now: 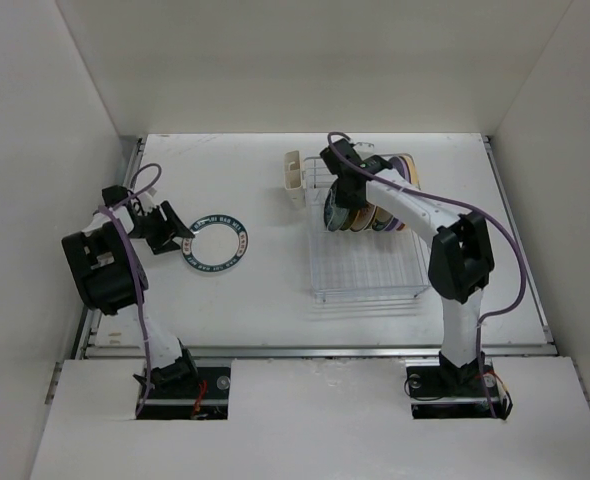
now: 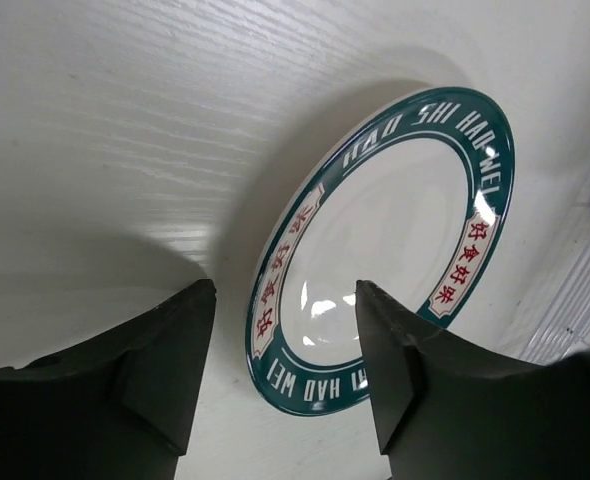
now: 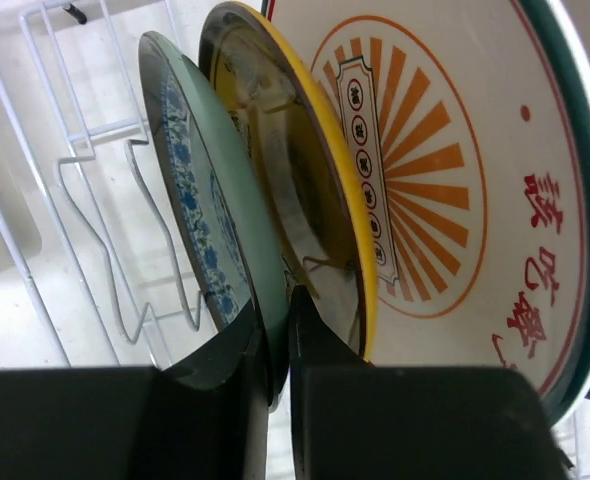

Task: Unload the plates from the dish rack

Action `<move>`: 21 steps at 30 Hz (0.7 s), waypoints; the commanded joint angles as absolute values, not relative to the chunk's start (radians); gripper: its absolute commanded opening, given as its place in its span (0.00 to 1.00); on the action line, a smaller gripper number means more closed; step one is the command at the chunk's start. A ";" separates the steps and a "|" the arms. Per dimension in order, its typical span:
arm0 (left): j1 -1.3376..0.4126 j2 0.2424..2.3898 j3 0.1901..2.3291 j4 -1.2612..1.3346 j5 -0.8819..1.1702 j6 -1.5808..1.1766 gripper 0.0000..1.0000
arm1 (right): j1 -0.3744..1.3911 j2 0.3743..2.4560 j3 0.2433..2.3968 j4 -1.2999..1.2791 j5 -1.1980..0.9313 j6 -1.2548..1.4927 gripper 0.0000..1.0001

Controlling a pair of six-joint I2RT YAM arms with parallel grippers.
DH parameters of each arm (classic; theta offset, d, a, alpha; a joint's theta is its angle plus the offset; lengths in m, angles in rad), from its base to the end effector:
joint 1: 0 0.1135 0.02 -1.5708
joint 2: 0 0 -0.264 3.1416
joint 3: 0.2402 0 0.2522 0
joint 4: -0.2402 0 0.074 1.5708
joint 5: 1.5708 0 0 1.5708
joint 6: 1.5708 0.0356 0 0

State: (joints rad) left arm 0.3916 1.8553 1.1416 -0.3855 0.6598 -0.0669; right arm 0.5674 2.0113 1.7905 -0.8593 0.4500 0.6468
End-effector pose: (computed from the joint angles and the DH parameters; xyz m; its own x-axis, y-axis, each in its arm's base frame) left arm 0.3457 0.1191 0.1609 -0.8186 -0.3952 -0.4168 -0.0991 0.8120 -0.5752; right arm 0.3749 0.2206 0.2636 -0.7810 0.1457 -0.6073 0.2000 0.9795 -0.0222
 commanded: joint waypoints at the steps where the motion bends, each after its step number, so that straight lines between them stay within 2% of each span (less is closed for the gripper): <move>1: 0.399 1.803 1.193 -0.422 0.647 -0.043 0.56 | 0.571 1.974 1.835 -0.873 0.498 0.673 0.00; 6: 0.399 1.646 1.175 -0.431 0.591 -0.043 0.64 | 0.607 1.884 1.914 -0.994 0.639 0.664 0.00; 13: 0.399 1.464 1.218 -0.571 0.493 0.002 0.67 | 0.704 1.706 1.983 -1.091 0.761 0.673 0.00; 16: 0.399 1.395 1.209 -0.609 0.440 0.029 0.67 | 0.742 1.641 1.861 -0.941 0.553 0.567 0.00; 17: 0.399 1.381 1.200 -0.629 0.416 0.046 0.67 | 0.752 1.641 1.818 -0.886 0.444 0.531 0.00; 18: 0.399 1.370 1.200 -0.643 0.416 0.058 0.67 | 0.752 1.641 1.736 -0.832 0.206 0.499 0.00; 21: 0.399 1.341 1.181 -0.701 0.407 0.093 0.67 | 0.816 1.681 1.651 -0.677 -0.083 0.422 0.00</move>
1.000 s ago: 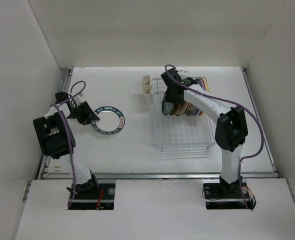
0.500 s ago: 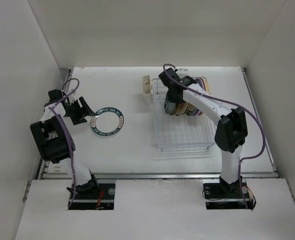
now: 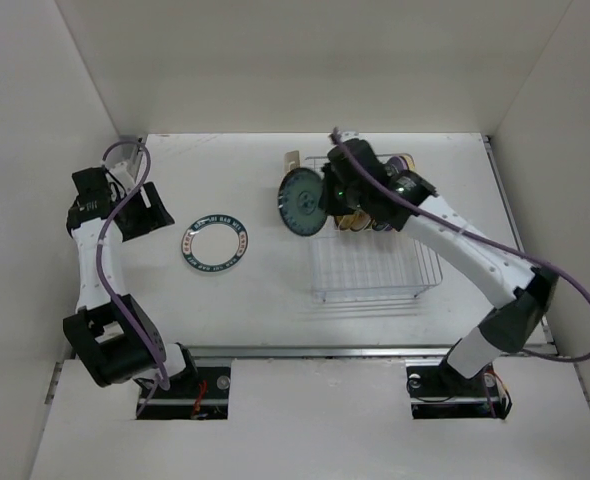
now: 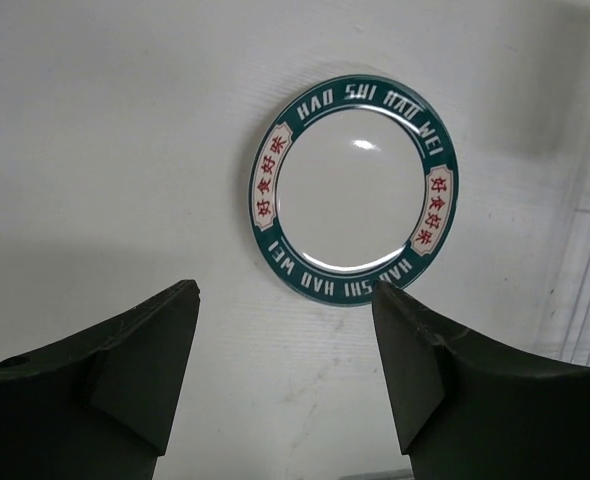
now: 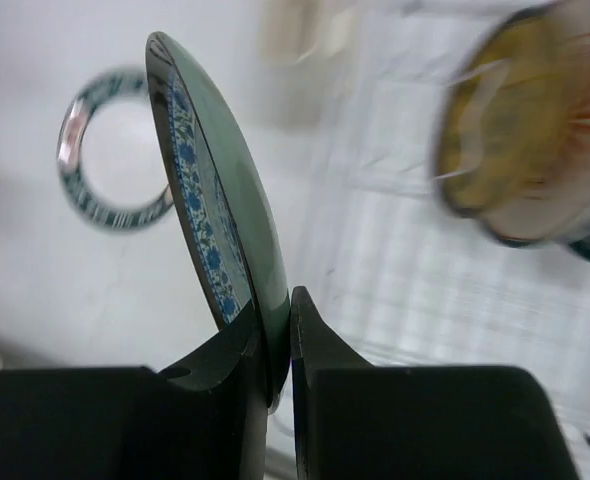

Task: Unload the plates from the dish rack

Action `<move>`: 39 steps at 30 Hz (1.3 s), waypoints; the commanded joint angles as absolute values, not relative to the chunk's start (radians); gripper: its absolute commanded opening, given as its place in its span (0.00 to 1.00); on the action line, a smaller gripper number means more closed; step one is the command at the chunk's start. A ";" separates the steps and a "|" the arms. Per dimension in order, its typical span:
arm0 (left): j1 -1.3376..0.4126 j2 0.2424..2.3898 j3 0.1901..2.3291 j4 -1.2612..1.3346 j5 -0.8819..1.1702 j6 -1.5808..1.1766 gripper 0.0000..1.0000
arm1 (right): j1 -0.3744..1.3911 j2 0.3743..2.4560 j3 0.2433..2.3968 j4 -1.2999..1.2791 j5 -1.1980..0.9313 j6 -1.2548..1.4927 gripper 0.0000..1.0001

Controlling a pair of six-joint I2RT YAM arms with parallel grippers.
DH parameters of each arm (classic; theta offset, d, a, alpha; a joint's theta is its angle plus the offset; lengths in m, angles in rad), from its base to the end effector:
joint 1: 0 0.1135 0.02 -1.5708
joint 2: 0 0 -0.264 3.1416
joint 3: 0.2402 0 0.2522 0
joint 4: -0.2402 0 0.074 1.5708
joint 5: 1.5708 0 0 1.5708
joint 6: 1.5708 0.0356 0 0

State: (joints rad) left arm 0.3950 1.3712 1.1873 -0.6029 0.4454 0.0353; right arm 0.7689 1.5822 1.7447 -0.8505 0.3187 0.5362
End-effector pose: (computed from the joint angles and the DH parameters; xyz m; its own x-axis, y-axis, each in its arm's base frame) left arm 0.2776 0.0991 0.3113 -0.6555 -0.2388 -0.7164 -0.0434 0.9590 -0.2800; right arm 0.2509 0.2272 0.4079 -0.6408 0.0551 -0.7657 -0.1850 0.9570 0.2236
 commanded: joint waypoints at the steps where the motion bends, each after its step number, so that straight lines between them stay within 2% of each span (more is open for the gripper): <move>1: 0.399 1.341 1.181 -0.712 0.407 0.094 0.67 | 0.837 1.730 1.635 -0.645 -0.118 0.405 0.00; 9: 0.399 1.290 1.154 -0.756 0.396 0.143 0.67 | 0.934 1.980 1.646 -0.594 -0.304 0.362 0.00; 13: 0.399 1.269 1.154 -0.765 0.396 0.143 0.67 | 0.934 2.045 1.646 -0.554 -0.348 0.373 0.05; 16: 0.399 1.247 1.144 -0.765 0.396 0.161 0.67 | 0.934 2.083 1.667 -0.554 -0.318 0.383 0.19; 17: 0.399 1.247 1.144 -0.765 0.396 0.161 0.67 | 0.934 2.092 1.667 -0.564 -0.302 0.394 0.32; 19: 0.399 1.238 1.135 -0.765 0.387 0.172 0.67 | 0.934 2.118 1.686 -0.600 -0.246 0.394 0.41; 20: 0.399 1.238 1.135 -0.765 0.387 0.172 0.67 | 0.934 2.128 1.686 -0.615 -0.229 0.405 0.50; 23: 0.399 1.229 1.135 -0.775 0.387 0.181 0.67 | 0.934 2.146 1.721 -0.676 -0.166 0.414 0.60; 25: 0.399 1.218 1.135 -0.775 0.387 0.181 0.67 | 0.934 2.146 1.733 -0.698 -0.097 0.426 0.63; 29: 0.399 1.197 1.144 -0.784 0.387 0.181 0.67 | 0.934 1.990 1.743 -0.730 0.061 0.471 0.72; 31: 0.399 1.197 1.144 -0.805 0.387 0.190 0.67 | 0.934 1.921 1.743 -0.747 0.147 0.511 0.79; 35: 0.399 1.197 1.155 -0.805 0.377 0.190 0.67 | 0.856 1.771 1.785 -0.853 0.383 0.624 0.80; 39: 0.399 1.197 1.137 -0.805 0.368 0.190 0.67 | 0.722 1.727 1.776 -0.885 0.449 0.655 0.73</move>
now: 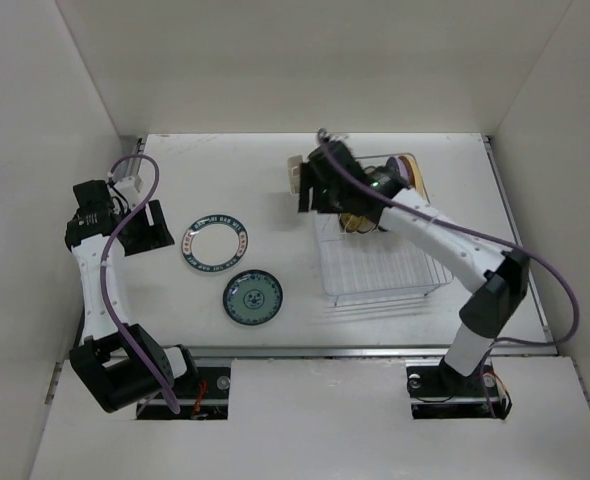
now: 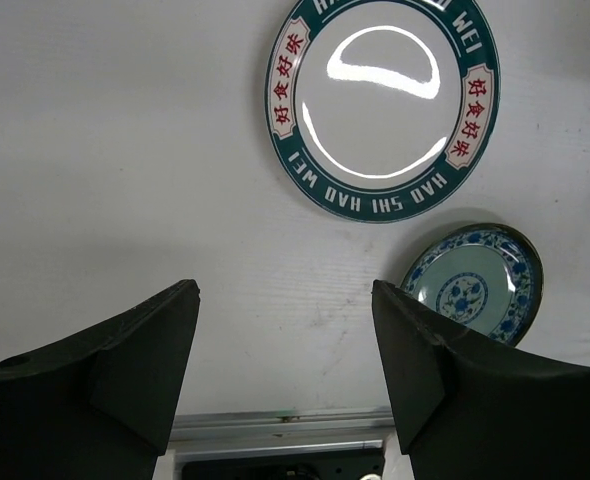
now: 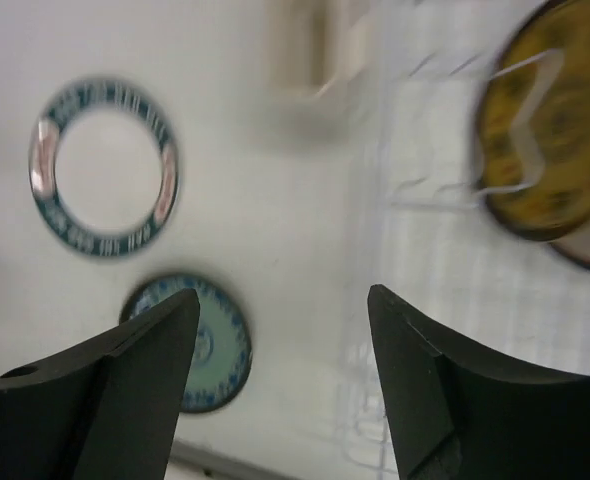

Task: Unload the plates from the dish rack

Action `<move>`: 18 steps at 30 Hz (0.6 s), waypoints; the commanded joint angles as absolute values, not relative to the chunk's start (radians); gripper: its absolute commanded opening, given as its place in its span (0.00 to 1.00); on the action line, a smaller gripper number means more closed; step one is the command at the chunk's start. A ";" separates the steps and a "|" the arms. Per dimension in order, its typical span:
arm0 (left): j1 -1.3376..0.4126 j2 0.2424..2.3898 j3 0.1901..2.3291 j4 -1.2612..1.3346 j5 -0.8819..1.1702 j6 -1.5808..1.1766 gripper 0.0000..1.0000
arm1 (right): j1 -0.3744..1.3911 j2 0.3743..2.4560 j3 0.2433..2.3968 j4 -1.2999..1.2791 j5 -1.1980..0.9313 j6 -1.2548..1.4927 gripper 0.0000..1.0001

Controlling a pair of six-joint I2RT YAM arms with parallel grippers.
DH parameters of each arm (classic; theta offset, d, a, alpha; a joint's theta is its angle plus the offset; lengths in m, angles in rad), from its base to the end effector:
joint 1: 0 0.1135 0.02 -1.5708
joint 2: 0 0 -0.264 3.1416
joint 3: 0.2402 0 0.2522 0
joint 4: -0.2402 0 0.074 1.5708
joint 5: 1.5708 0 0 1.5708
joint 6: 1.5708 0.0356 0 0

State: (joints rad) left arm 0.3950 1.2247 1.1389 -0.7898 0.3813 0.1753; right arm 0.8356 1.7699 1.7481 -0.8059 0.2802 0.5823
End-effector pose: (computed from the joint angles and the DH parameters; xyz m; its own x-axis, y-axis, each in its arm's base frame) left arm 0.2342 0.0833 0.3184 -0.7219 -0.1256 -0.6806 -0.0114 0.9854 -0.1697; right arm 0.2700 0.2839 0.3472 -0.7355 -0.0254 -0.6771 -0.2189 0.9546 0.2020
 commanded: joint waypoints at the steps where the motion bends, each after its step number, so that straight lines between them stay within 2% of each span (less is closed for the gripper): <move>1: 0.399 1.197 1.137 -0.805 0.368 0.190 0.67 | 0.695 1.736 1.787 -0.905 0.439 0.655 0.73; 5: 0.399 1.197 1.127 -0.805 0.368 0.190 0.67 | 0.657 1.736 1.796 -0.891 0.437 0.635 0.72; 8: 0.399 1.197 1.127 -0.805 0.368 0.199 0.67 | 0.611 1.776 1.809 -0.902 0.471 0.653 0.67; 13: 0.399 1.197 1.127 -0.815 0.368 0.199 0.67 | 0.546 1.847 1.809 -0.914 0.491 0.686 0.43; 18: 0.399 1.197 1.127 -0.815 0.368 0.199 0.67 | 0.528 1.908 1.799 -0.925 0.529 0.675 0.42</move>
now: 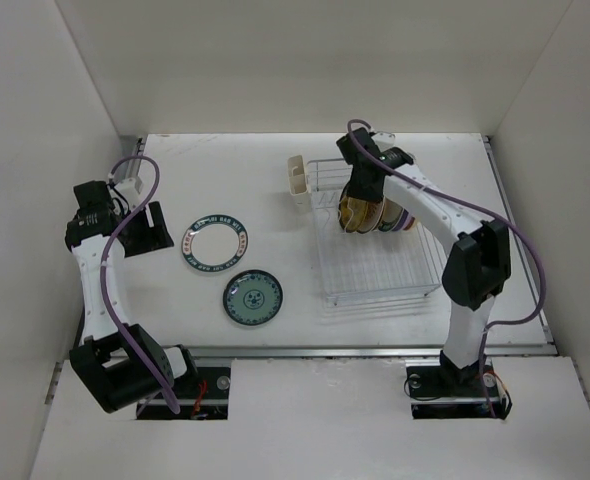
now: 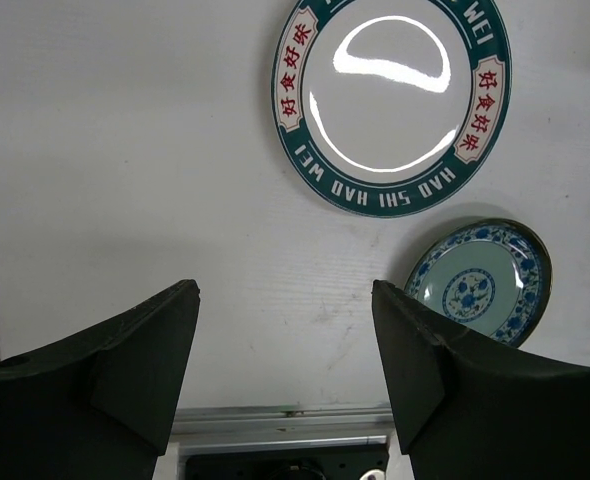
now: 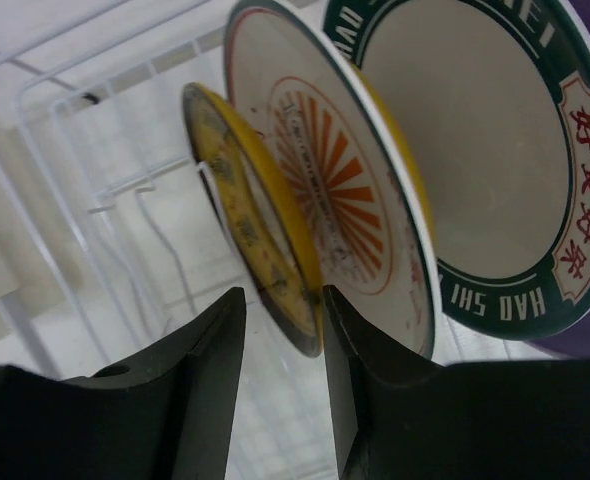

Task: Unload the plates from the dish rack

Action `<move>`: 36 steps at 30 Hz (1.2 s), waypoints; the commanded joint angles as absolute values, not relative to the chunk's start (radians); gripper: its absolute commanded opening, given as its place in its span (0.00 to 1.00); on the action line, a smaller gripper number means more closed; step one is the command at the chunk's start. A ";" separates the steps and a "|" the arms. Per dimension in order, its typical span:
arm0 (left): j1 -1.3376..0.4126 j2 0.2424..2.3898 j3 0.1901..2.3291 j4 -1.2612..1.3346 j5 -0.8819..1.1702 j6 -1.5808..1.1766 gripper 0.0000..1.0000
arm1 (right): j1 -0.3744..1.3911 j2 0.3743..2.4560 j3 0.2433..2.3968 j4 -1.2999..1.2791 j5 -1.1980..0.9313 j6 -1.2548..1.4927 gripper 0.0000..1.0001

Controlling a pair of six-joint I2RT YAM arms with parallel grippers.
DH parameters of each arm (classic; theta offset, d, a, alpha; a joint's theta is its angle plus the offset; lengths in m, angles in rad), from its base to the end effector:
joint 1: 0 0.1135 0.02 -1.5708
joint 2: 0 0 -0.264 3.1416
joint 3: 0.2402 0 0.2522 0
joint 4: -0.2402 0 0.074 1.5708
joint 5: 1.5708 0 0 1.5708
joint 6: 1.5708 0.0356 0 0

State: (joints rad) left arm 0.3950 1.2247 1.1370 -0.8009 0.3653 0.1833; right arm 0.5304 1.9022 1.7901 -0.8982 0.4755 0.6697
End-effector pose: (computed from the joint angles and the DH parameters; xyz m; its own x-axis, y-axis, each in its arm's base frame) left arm 0.2332 0.0834 0.3169 -0.7320 -0.1207 -0.6705 -0.0184 0.9873 -0.1577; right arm 0.3638 0.1945 0.3059 -0.7217 0.2166 -0.6575 0.2655 0.9638 0.0260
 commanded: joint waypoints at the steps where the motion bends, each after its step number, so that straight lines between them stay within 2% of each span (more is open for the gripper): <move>1: 0.399 1.197 1.118 -0.815 0.368 0.199 0.67 | 0.528 1.908 1.799 -0.940 0.541 0.701 0.42; 4: 0.399 1.197 1.118 -0.824 0.368 0.199 0.67 | 0.528 1.908 1.789 -0.940 0.554 0.710 0.42; 7: 0.399 1.197 1.118 -0.824 0.368 0.199 0.67 | 0.528 1.908 1.769 -0.950 0.578 0.710 0.50; 9: 0.399 1.197 1.109 -0.824 0.368 0.199 0.67 | 0.528 1.927 1.769 -0.931 0.565 0.698 0.48; 11: 0.399 1.197 1.109 -0.824 0.368 0.199 0.67 | 0.528 1.962 1.759 -0.902 0.545 0.689 0.38; 12: 0.399 1.197 1.109 -0.824 0.377 0.199 0.67 | 0.528 1.974 1.759 -0.902 0.532 0.675 0.26; 15: 0.399 1.197 1.118 -0.834 0.377 0.199 0.67 | 0.528 2.009 1.788 -0.902 0.532 0.666 0.09; 16: 0.399 1.197 1.118 -0.834 0.377 0.199 0.67 | 0.528 2.010 1.789 -0.902 0.532 0.666 0.00; 19: 0.399 1.197 1.127 -0.845 0.377 0.209 0.67 | 0.528 1.956 1.810 -0.925 0.560 0.666 0.00; 25: 0.399 1.187 1.146 -0.845 0.377 0.209 0.67 | 0.613 1.791 1.943 -1.078 0.768 0.653 0.00; 29: 0.399 1.178 1.164 -0.845 0.377 0.199 0.67 | 0.689 1.677 1.964 -1.108 0.802 0.643 0.00; 33: 0.399 1.178 1.155 -0.845 0.367 0.190 0.67 | 0.758 1.615 1.840 -1.017 0.611 0.551 0.00; 34: 0.399 1.178 1.155 -0.845 0.358 0.190 0.67 | 0.767 1.605 1.804 -0.985 0.459 0.526 0.00; 36: 0.399 1.178 1.155 -0.836 0.357 0.181 0.67 | 0.791 1.615 1.702 -0.879 0.317 0.477 0.00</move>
State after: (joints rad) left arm 0.3950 1.2068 1.1233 -0.8330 0.3622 0.1890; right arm 0.7750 1.5620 1.8095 -1.0000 0.5728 0.5686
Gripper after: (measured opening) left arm 0.670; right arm 0.058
